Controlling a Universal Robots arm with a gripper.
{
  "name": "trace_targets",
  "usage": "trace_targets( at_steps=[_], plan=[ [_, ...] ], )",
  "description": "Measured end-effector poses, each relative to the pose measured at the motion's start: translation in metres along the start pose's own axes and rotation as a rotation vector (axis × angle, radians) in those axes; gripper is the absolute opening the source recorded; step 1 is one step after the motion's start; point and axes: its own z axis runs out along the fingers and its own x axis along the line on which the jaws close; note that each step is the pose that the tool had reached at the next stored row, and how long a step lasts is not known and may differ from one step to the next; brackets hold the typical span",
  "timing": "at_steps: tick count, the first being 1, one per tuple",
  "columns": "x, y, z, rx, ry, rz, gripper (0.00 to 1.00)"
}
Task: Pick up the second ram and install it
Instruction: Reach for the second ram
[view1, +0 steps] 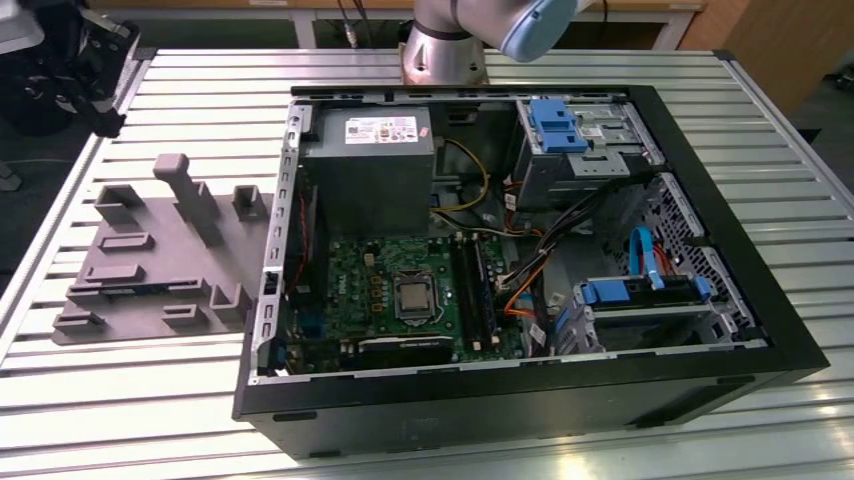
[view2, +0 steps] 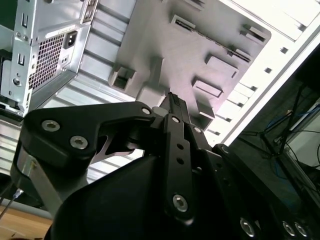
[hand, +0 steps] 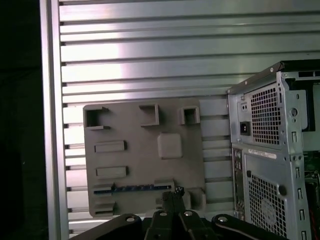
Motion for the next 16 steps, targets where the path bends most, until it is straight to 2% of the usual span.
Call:
trace_targets(
  at_steps=[6, 10, 14, 16],
  plan=[
    [0.0007, -0.0124, -0.0002, 0.0009, 0.0000, -0.005, 0.11],
    [0.0004, -0.0170, -0.0003, 0.0073, -0.0002, -0.010, 0.11],
    [0.0005, -0.0190, -0.0003, 0.0213, -0.0011, -0.016, 0.11],
    [0.0004, -0.0201, 0.0003, 0.0212, -0.0007, -0.023, 0.11]
  ],
)
